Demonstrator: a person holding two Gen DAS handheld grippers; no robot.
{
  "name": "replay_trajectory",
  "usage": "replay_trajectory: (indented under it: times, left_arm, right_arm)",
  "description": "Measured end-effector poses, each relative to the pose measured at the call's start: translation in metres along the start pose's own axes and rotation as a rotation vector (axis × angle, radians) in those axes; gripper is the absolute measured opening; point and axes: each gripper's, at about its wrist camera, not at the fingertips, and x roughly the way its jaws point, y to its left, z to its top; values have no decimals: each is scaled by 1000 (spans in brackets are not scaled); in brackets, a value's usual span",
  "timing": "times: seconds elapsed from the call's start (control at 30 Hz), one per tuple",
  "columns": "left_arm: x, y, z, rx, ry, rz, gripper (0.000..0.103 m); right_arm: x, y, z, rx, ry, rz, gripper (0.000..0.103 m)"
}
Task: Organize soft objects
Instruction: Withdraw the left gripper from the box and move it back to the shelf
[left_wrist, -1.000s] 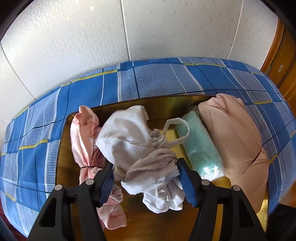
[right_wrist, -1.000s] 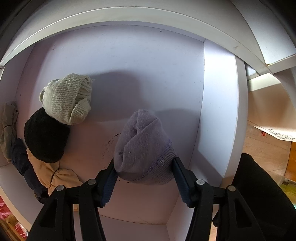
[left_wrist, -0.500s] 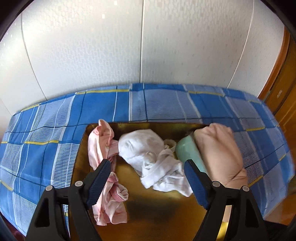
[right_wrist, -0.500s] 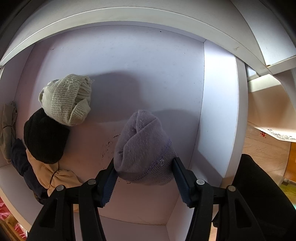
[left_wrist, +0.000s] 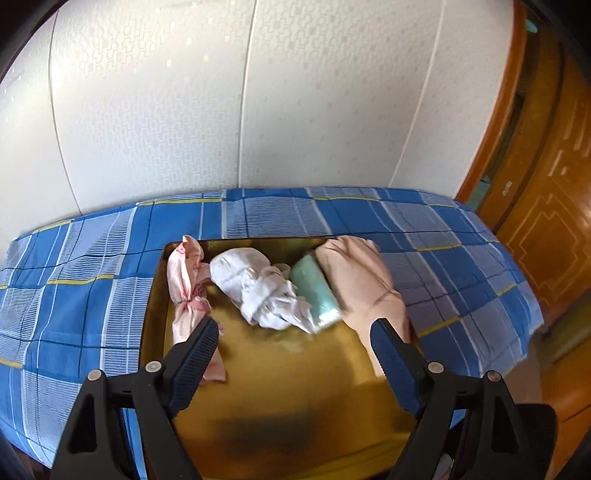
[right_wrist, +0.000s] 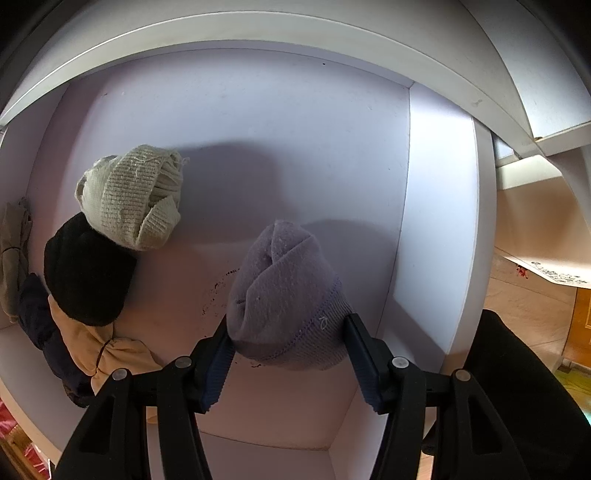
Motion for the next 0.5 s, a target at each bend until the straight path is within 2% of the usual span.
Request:
replay_trajectory:
  times: [0.2,0.5]
  left_arm:
    - [-34,-18,-46,70,-15,-83,85]
    - [-55,-40,-124,179,26,-105,91]
  right_arm:
    - [1,4,-1,-10,2,-11,59]
    - [1,7,-1,-13,6,-11,59]
